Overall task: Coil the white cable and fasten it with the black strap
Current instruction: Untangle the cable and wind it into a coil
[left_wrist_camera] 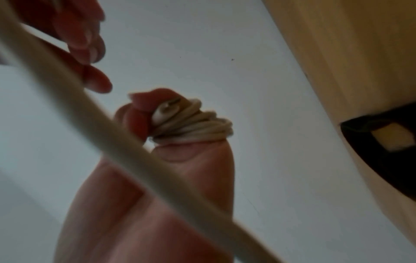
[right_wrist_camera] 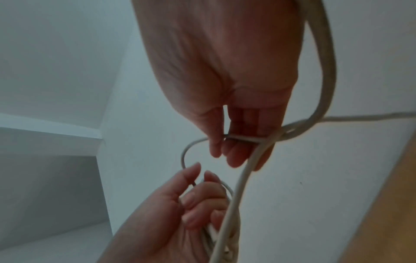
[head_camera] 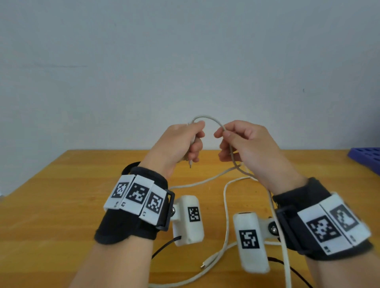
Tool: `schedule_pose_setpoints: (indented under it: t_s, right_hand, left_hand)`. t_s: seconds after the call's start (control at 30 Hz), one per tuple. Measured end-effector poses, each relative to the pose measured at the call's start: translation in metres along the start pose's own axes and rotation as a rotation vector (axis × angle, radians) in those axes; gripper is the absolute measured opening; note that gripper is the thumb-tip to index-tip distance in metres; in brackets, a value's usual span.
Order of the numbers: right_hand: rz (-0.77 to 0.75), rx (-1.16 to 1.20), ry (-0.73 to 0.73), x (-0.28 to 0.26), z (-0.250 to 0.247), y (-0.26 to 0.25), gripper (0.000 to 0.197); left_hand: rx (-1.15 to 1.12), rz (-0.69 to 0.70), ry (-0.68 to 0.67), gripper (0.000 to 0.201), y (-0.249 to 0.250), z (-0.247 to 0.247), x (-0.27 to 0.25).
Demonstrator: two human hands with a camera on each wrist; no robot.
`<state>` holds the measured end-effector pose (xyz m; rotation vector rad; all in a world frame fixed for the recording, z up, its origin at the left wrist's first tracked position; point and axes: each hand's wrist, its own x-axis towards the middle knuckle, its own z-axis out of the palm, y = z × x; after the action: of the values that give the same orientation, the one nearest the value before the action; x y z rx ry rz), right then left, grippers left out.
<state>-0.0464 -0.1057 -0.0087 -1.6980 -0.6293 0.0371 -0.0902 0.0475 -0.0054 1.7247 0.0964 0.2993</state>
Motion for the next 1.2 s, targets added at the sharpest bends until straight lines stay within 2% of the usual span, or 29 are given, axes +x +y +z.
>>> schedule_pose_setpoints:
  t_s: [0.1,0.2,0.3,0.4,0.53,0.73,0.87,0.97,1.1,1.2]
  right_hand:
    - [0.033,-0.024,0.061,0.001,0.0,0.003,0.025]
    - [0.079,-0.031,0.061,0.003,-0.001,0.005,0.027]
    - [0.077,-0.034,0.001,0.002,-0.003,0.006,0.027]
    - [0.007,0.08,-0.06,-0.001,-0.002,0.002,0.031]
    - [-0.067,0.124,-0.026,-0.001,0.0,-0.001,0.029]
    - [-0.016,0.084,0.101,0.003,-0.004,0.007,0.017]
    - [0.033,0.066,-0.006,0.002,0.0,0.01,0.027]
    - [0.08,0.08,-0.097,0.0,0.006,0.011,0.038]
    - [0.172,0.06,-0.216,-0.006,0.014,0.008,0.036]
    - [0.165,0.033,-0.296,-0.009,0.016,0.008,0.031]
  left_hand:
    - [0.018,-0.012,-0.106,0.031,0.002,0.004,-0.003]
    - [-0.022,0.0,-0.154,0.041,0.004,0.006,-0.004]
    - [-0.096,0.012,-0.112,0.044,0.003,0.004,-0.002]
    - [-0.129,0.021,-0.034,0.037,0.001,0.001,-0.001]
    - [-0.087,0.029,-0.024,0.036,0.0,0.001,0.0]
    - [-0.216,0.056,-0.284,0.042,0.004,0.002,-0.005]
    - [-0.357,0.089,-0.472,0.041,0.009,0.009,-0.008]
    - [-0.502,0.125,-0.53,0.035,0.011,0.012,-0.008]
    - [-0.721,0.145,-0.478,0.017,0.011,0.013,-0.008]
    - [-0.766,0.18,-0.389,0.015,0.009,0.014,-0.006]
